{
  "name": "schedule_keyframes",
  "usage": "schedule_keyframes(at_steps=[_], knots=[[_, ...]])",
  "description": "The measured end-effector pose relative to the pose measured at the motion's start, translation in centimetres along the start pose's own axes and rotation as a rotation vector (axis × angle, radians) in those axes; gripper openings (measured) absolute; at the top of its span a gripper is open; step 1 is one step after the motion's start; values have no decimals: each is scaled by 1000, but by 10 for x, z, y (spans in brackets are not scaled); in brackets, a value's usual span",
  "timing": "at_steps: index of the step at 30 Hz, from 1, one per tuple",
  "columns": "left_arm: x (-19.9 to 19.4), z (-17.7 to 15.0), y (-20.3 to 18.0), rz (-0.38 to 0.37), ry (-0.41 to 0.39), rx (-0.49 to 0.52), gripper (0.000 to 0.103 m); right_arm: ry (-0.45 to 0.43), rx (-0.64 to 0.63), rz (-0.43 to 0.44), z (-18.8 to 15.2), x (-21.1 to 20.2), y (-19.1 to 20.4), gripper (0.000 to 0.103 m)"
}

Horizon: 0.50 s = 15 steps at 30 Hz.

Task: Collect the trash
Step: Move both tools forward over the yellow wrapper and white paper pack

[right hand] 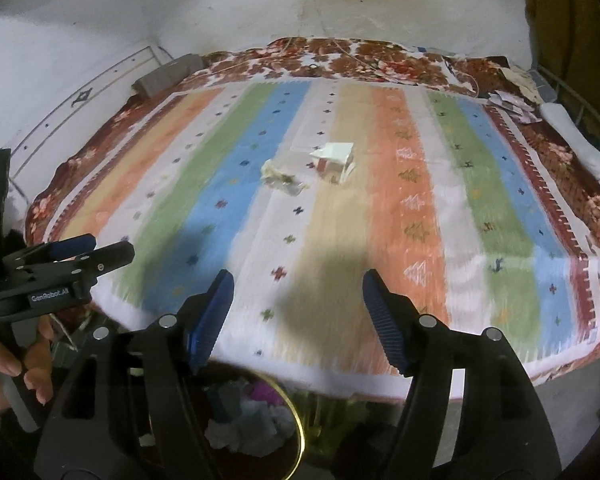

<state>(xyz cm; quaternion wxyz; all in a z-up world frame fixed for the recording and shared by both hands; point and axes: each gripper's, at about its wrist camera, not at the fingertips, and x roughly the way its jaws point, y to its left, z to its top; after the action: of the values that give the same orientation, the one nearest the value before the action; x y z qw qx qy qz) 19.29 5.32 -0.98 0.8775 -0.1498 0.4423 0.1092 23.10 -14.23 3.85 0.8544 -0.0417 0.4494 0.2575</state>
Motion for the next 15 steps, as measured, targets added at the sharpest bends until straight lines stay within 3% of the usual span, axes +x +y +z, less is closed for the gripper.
schedule_keyframes(at_steps=[15], knots=[[88,54,2,-46,2,0,93,-13,52,64,48,79,-43,76]])
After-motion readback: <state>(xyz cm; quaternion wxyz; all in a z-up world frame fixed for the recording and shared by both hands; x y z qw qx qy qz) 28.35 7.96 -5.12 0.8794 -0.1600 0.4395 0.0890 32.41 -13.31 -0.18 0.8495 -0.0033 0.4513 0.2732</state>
